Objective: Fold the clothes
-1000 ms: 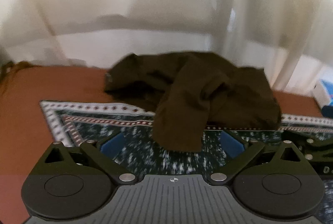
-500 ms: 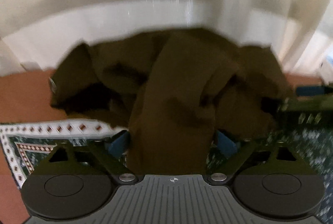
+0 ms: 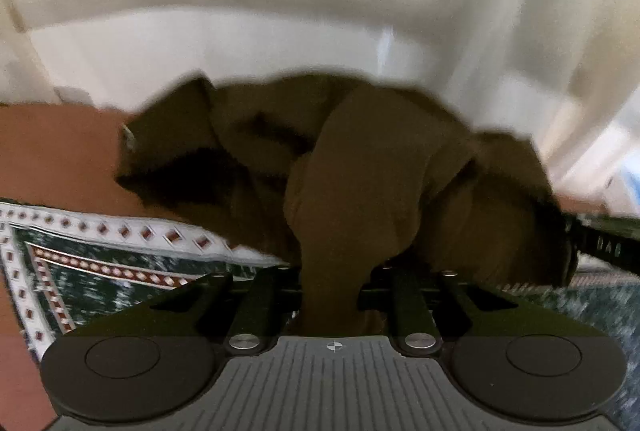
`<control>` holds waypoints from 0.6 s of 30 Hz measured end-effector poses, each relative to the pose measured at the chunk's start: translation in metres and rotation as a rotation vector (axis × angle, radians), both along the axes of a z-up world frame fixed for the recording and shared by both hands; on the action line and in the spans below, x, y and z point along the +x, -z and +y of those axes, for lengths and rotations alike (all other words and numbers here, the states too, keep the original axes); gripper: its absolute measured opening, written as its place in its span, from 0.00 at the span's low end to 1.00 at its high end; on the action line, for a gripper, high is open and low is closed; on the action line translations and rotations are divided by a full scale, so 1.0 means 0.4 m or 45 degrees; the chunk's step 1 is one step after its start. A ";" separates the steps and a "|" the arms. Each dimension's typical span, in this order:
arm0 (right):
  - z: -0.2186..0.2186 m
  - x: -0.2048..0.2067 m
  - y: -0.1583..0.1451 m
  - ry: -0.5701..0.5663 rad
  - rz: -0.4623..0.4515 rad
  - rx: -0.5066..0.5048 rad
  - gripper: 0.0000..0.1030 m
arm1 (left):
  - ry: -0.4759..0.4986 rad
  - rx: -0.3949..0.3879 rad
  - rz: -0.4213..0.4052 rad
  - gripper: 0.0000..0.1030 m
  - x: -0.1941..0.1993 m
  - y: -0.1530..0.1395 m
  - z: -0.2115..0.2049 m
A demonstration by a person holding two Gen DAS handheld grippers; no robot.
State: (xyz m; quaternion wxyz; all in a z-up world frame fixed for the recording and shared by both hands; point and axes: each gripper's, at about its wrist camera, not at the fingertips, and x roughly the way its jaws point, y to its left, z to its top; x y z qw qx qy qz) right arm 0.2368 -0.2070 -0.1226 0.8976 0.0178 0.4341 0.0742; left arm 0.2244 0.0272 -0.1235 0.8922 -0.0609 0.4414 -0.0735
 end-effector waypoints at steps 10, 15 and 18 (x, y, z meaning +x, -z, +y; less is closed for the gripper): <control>-0.077 -0.208 -0.417 -0.022 -0.417 0.203 0.03 | -0.209 -0.195 -0.396 0.11 -0.240 -0.377 0.195; -0.121 -0.445 -0.569 -0.090 -0.568 0.272 0.03 | -0.169 -0.191 -0.463 0.11 -0.454 -0.478 0.276; -0.156 -0.596 -0.579 -0.126 -0.533 0.300 0.03 | -0.120 -0.150 -0.359 0.11 -0.578 -0.455 0.306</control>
